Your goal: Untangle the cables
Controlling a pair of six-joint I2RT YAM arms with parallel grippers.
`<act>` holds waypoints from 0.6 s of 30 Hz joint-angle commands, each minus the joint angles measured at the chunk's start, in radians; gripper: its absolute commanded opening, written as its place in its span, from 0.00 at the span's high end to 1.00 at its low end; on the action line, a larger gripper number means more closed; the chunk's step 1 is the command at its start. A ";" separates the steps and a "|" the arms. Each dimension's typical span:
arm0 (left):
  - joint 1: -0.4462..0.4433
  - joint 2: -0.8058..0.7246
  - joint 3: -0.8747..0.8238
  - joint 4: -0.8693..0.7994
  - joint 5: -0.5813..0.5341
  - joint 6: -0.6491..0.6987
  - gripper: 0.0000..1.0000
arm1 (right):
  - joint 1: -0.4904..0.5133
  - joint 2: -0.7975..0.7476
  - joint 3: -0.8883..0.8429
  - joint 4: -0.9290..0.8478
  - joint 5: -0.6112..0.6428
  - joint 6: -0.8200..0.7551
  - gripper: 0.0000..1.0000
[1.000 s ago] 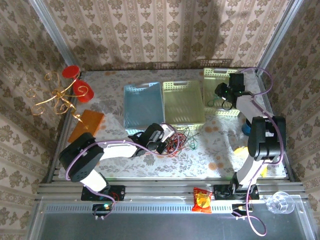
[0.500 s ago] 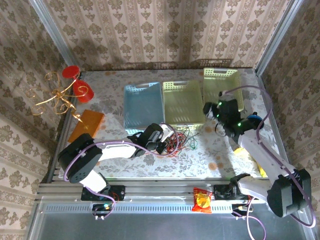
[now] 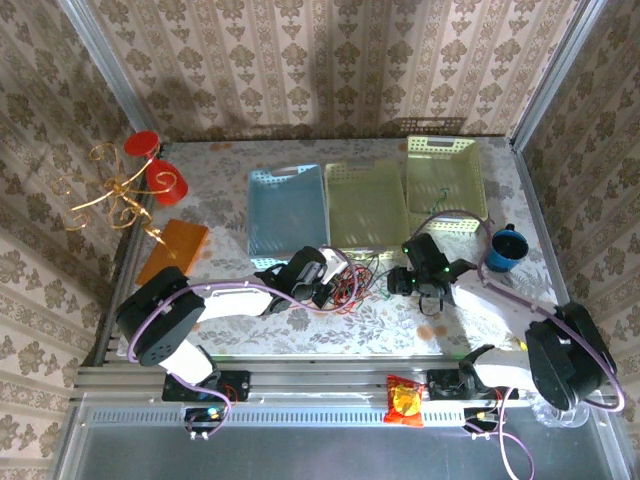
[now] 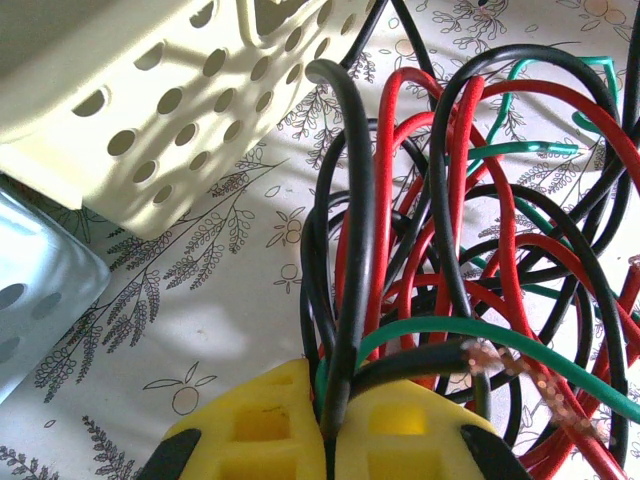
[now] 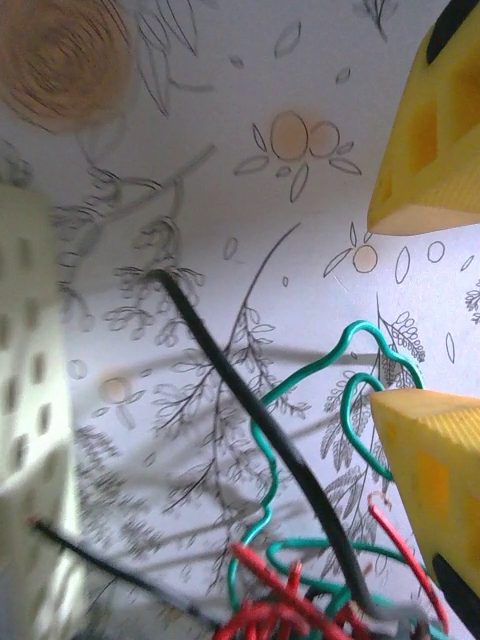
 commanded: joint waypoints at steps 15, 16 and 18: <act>-0.011 0.004 0.009 -0.020 -0.012 0.010 1.00 | 0.004 0.179 0.074 0.034 0.008 0.011 0.87; -0.011 0.006 0.010 -0.023 -0.011 0.010 1.00 | 0.004 0.171 0.074 0.025 0.021 0.014 0.91; -0.012 0.008 0.012 -0.026 -0.016 0.008 1.00 | 0.004 0.150 0.075 0.001 0.048 0.028 0.96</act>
